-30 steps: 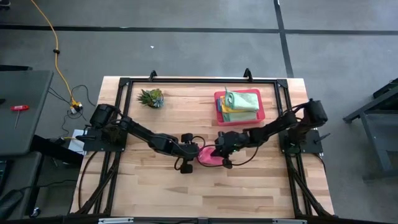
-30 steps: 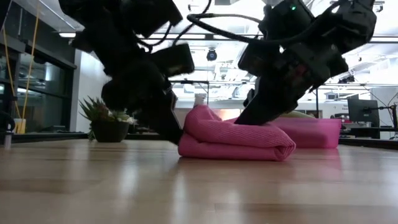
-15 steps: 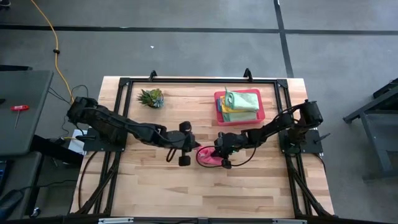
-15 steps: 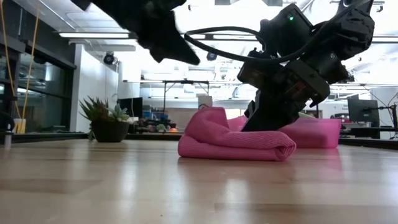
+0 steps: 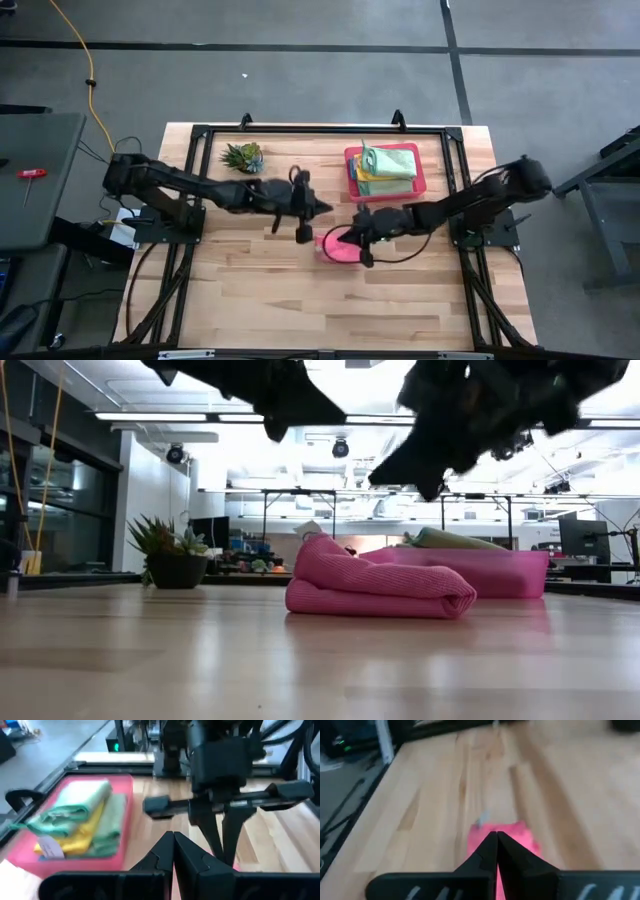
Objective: Fold microfiber towels
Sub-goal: Put the folded pink microfiber cloth into the pink bin
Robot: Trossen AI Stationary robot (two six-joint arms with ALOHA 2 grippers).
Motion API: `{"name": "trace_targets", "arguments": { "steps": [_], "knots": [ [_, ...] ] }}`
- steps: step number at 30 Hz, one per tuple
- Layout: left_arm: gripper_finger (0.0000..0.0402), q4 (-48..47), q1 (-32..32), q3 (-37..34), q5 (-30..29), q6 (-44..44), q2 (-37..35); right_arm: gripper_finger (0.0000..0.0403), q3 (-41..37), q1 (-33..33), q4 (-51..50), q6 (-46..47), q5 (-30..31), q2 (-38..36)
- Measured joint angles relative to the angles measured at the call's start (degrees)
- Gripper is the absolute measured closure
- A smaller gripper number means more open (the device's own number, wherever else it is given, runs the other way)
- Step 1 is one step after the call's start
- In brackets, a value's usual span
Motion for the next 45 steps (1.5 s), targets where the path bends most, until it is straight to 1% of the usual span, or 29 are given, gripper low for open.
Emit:
{"name": "trace_targets", "arguments": {
  "steps": [3, 5, 7, 11, 14, 17, 20, 23, 25, 28, 32, 35, 40, 45],
  "knots": [
    [0.0401, 0.68, 2.92, -0.42, 3.99, -0.12, -1.63, 0.0403, 0.0, 0.86, -4.23, -0.01, 5.75, -6.73],
    [0.0401, 4.02, 4.44, -1.73, 6.61, -1.25, -1.85, 0.0403, 0.0, 1.54, -7.8, 0.07, 10.34, -11.14],
    [0.0401, 7.85, 5.36, -3.95, 8.6, -3.25, -1.81, 0.0403, 0.0, 2.02, -10.16, 0.54, 13.38, -15.16],
    [0.0401, 17.13, 4.84, -7.92, 10.43, -8.74, 1.11, 0.0403, 0.0, 2.15, -15.0, 5.07, 14.57, -21.63],
    [0.0402, 20.38, 2.86, -8.03, 10.83, -10.07, 4.88, 0.0403, 0.0, 2.15, -17.48, 7.45, 14.78, -23.5],
    [0.0402, 19.95, 0.74, -5.61, 11.2, -8.7, 9.71, 0.0403, -0.87, 2.15, -18.3, 8.53, 15.17, -23.18],
    [0.0401, 15.39, -0.69, -1.88, 13.02, -5.99, 13.44, 0.0403, -4.29, 2.15, -16.96, 12.18, 15.29, -21.94],
    [0.0401, 9.46, -1.63, 0.82, 13.24, -1.83, 15.29, 0.0403, -9.45, 2.54, -9.84, 17.57, 15.53, -20.95],
    [0.0402, 7.34, -1.9, 1.83, 13.13, 2.24, 15.94, 0.0403, -12.83, 3.27, -3.5, 19.37, 16.41, -20.35],
    [0.0401, 5.03, -1.82, 1.79, 12.22, 6.83, 15.9, 0.0403, -15.79, 4.36, 2.8, 21.16, 19.67, -19.84],
    [0.0401, 2.82, -1.01, 1.77, 10.36, 11.14, 15.9, 0.0403, -16.05, 5.12, 3.62, 21.29, 23.02, -18.4],
    [0.0402, 1.59, -0.3, 1.77, 9.31, 13.84, 15.9, 0.0403, -15.3, 5.12, 3.53, 21.43, 22.85, -16.04],
    [0.0401, -1.0, 0.77, 1.77, 9.11, 14.9, 15.9, 0.0403, -12.96, 4.99, 3.52, 21.12, 17.08, -11.12],
    [0.0401, -6.54, 1.3, 1.74, 9.05, 14.91, 15.9, 0.0403, -9.6, 5.49, 3.82, 16.11, 15.97, -6.69]
  ]
}}
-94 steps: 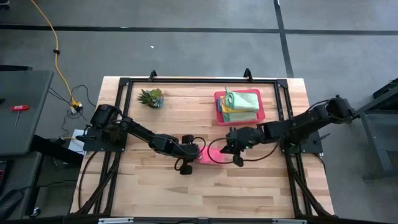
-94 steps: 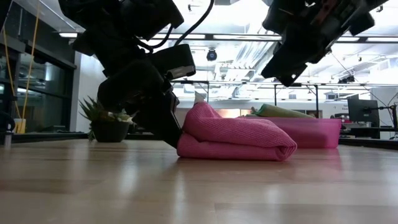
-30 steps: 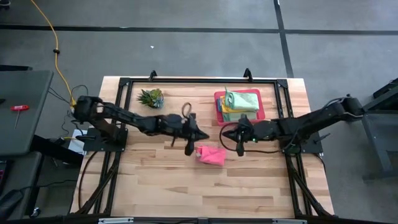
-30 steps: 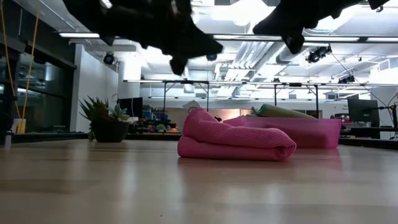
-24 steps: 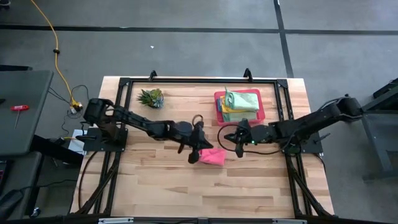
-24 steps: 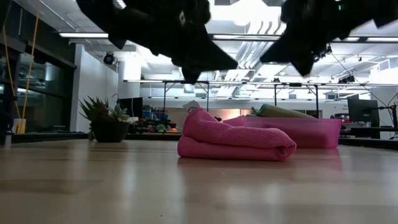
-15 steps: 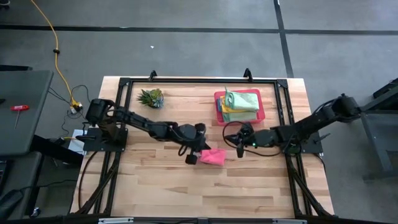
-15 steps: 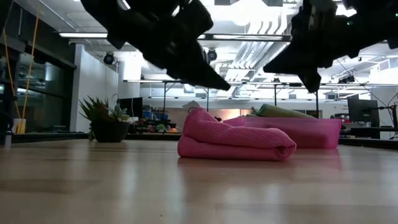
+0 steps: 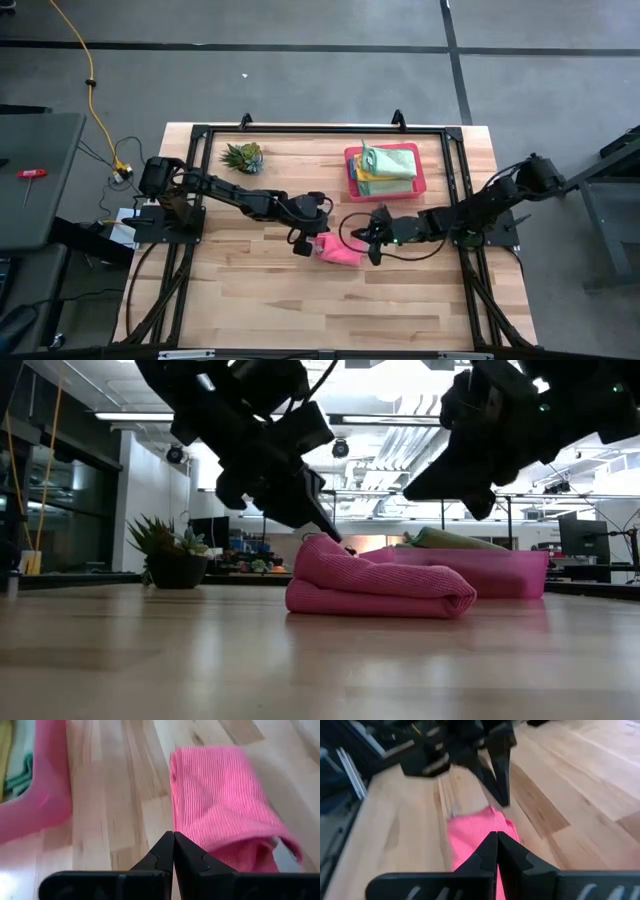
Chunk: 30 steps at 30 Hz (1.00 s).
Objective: Fold microfiber towels
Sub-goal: Put the folded pink microfiber cloth into the pink bin
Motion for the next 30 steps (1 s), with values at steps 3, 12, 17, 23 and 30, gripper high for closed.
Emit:
{"name": "trace_targets", "arguments": {
  "steps": [3, 12, 17, 23, 30],
  "knots": [
    [0.0402, 0.28, 0.15, -0.8, -0.16, -0.32, 0.0, 0.0403, 1.7, -0.05, 0.27, -1.09, -1.2, 3.36],
    [0.0402, 3.74, -0.07, -1.87, 5.97, -5.82, -0.83, 0.0403, 3.17, 0.07, 1.43, 1.28, -4.32, 11.52],
    [0.0402, 10.34, -0.33, -1.68, 7.42, -6.55, -1.62, 0.0403, 3.74, 0.13, 2.73, 1.46, -5.49, 13.3],
    [0.0401, 10.45, -0.59, -1.83, 9.77, -6.75, 0.93, 0.0403, 3.74, 0.26, 2.75, 1.03, -5.85, 13.14],
    [0.0402, 10.75, -2.38, -1.83, 8.91, -9.6, 4.76, 0.0403, 3.74, 0.26, 2.28, 0.84, -6.07, 13.14]
  ]
}}
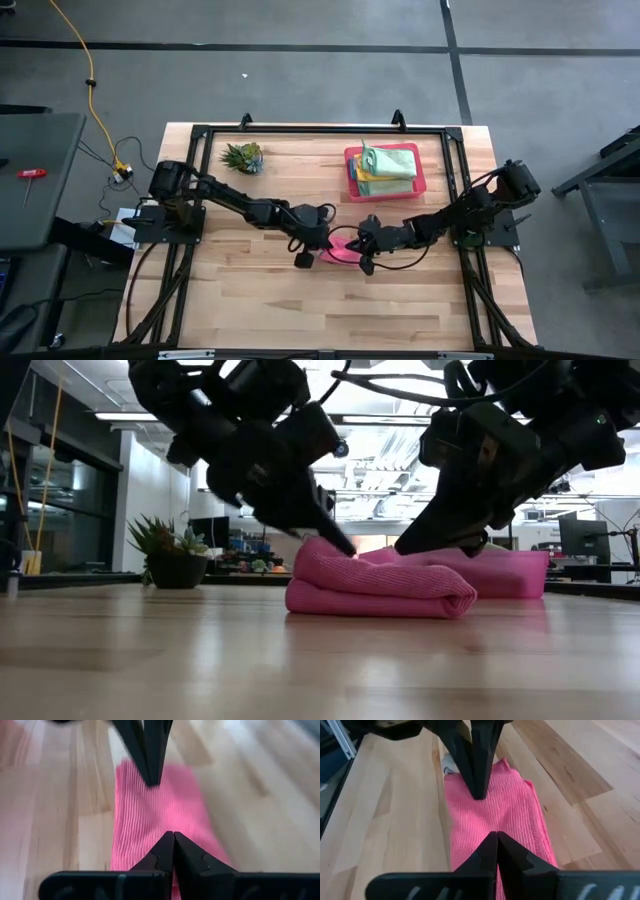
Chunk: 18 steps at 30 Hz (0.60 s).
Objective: Fold microfiber towels
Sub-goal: Put the folded pink microfiber cloth into the pink bin
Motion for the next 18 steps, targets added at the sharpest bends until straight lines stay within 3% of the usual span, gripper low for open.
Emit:
{"name": "trace_targets", "arguments": {
  "steps": [11, 18],
  "knots": [
    [0.0401, -18.62, -0.87, 0.07, -11.32, 6.89, -2.98, 0.0403, -0.02, 0.0, -4.22, 0.14, -0.17, 0.0],
    [0.0402, -29.22, -0.47, 0.0, -18.21, 10.0, -9.82, 0.0403, -0.02, 0.0, -5.19, -2.42, 0.64, -2.44]
  ]
}}
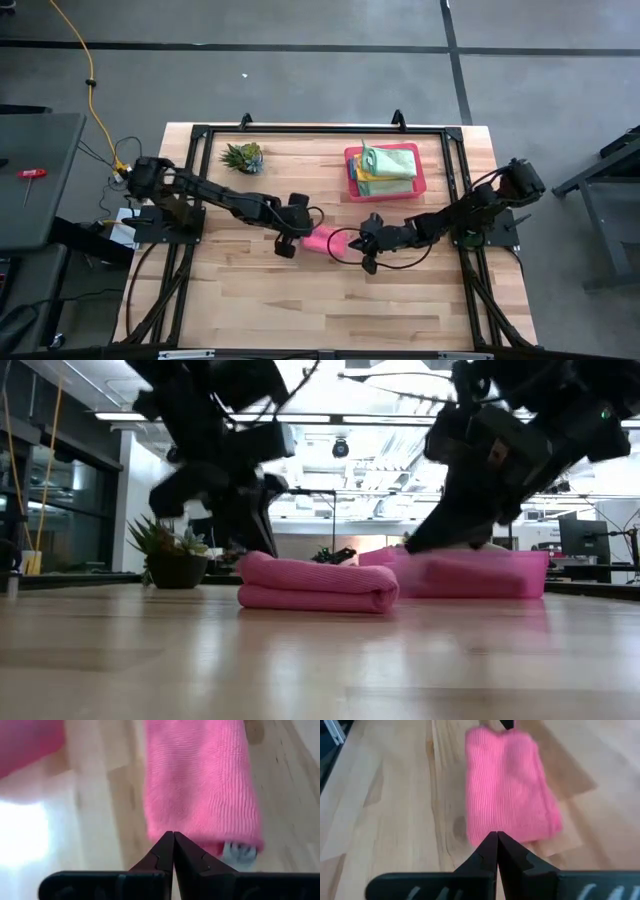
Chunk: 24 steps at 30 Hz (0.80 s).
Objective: Fold microfiber towels
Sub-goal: Put the folded pink microfiber cloth into the pink bin
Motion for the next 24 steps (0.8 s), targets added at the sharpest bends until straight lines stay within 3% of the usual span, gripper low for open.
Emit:
{"name": "trace_targets", "arguments": {
  "steps": [7, 13, 18, 21, 24],
  "knots": [
    [0.0401, 0.57, 3.52, -6.32, -0.01, -6.31, -12.22, 0.0403, -0.02, 0.02, -8.95, -0.05, 4.05, -10.22],
    [0.0402, 16.4, 4.48, -20.32, -0.04, -19.91, -22.62, 0.0403, -0.02, 0.0, -12.53, 16.78, 3.61, -15.0],
    [0.0402, 27.6, 2.92, -29.64, 0.08, -31.83, -25.99, 0.0401, -0.02, -1.64, -11.45, 31.62, 0.5, -14.41],
    [0.0402, 29.21, 1.9, -31.6, 0.03, -34.44, -26.35, 0.0381, -0.03, -2.99, -11.58, 34.14, -1.91, -13.93],
    [0.0401, 28.71, 1.34, -32.17, 0.04, -34.85, -26.29, 0.0336, -0.02, -4.48, -13.19, 38.23, -2.73, -13.79]
  ]
}}
